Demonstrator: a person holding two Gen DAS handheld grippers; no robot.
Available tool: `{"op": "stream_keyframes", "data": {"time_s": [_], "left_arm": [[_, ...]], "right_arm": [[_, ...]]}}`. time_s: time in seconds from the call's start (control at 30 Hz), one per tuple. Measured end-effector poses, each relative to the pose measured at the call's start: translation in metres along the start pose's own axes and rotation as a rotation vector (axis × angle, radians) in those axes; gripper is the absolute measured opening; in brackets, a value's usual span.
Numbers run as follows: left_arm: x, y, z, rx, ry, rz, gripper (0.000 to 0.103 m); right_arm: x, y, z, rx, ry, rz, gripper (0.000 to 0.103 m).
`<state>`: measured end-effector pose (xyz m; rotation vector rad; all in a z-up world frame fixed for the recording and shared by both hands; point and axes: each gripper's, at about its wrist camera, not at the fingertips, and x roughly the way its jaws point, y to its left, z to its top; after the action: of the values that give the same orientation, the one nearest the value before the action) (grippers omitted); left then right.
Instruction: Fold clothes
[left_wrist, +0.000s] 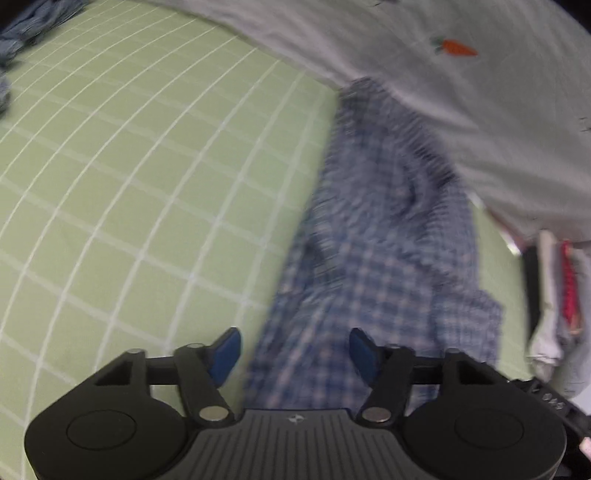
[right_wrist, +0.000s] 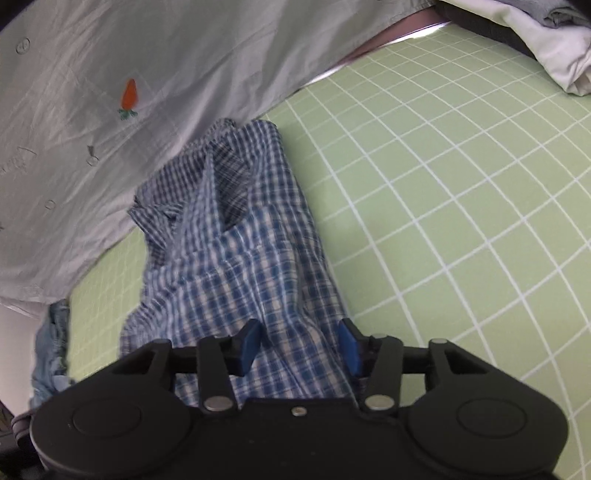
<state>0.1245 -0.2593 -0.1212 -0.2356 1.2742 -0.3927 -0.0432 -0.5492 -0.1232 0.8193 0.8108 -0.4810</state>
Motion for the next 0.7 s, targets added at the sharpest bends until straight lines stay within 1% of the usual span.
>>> {"op": "stream_keyframes", "data": {"time_s": [0.07,0.1,0.17,0.2,0.3,0.33,0.37,0.4,0.43,0.53,0.6,0.7], "left_arm": [[-0.005,0.007,0.0,0.007,-0.026,0.018,0.054],[-0.009,0.01,0.0,0.005,-0.038,0.04,0.054],[-0.019,0.015,-0.001,-0.002,-0.07,0.079,0.053],[-0.024,0.019,-0.002,-0.012,-0.081,0.084,0.054],[-0.036,0.027,-0.006,-0.055,-0.082,0.043,0.056],[-0.039,0.028,-0.009,-0.065,-0.072,0.031,0.061],[-0.042,0.029,-0.011,-0.107,-0.08,0.029,0.066],[-0.045,0.03,-0.015,-0.13,-0.083,0.016,0.075],[-0.048,0.032,-0.019,-0.156,-0.088,-0.004,0.078],[-0.05,0.038,-0.029,-0.238,-0.058,-0.09,0.078],[-0.045,0.038,-0.033,-0.25,-0.017,-0.125,0.079],[-0.034,0.034,-0.037,-0.25,0.043,-0.109,0.08]], "right_arm": [[0.002,0.001,0.001,-0.029,-0.006,-0.04,0.045],[0.001,0.001,0.002,-0.042,-0.011,-0.055,0.045],[-0.006,0.0,0.001,-0.057,-0.028,-0.062,0.046],[-0.01,-0.002,-0.001,-0.055,-0.028,-0.06,0.046],[-0.021,-0.007,-0.008,-0.047,-0.025,-0.054,0.048],[-0.023,-0.01,-0.012,-0.028,-0.014,-0.057,0.051],[-0.025,-0.013,-0.016,-0.009,-0.003,-0.06,0.057],[-0.027,-0.017,-0.02,0.012,0.008,-0.065,0.061],[-0.028,-0.022,-0.024,0.044,0.018,-0.077,0.066],[-0.031,-0.034,-0.032,0.118,0.039,-0.07,0.067],[-0.033,-0.039,-0.035,0.148,0.051,-0.052,0.067],[-0.033,-0.042,-0.039,0.178,0.077,-0.029,0.067]]}}
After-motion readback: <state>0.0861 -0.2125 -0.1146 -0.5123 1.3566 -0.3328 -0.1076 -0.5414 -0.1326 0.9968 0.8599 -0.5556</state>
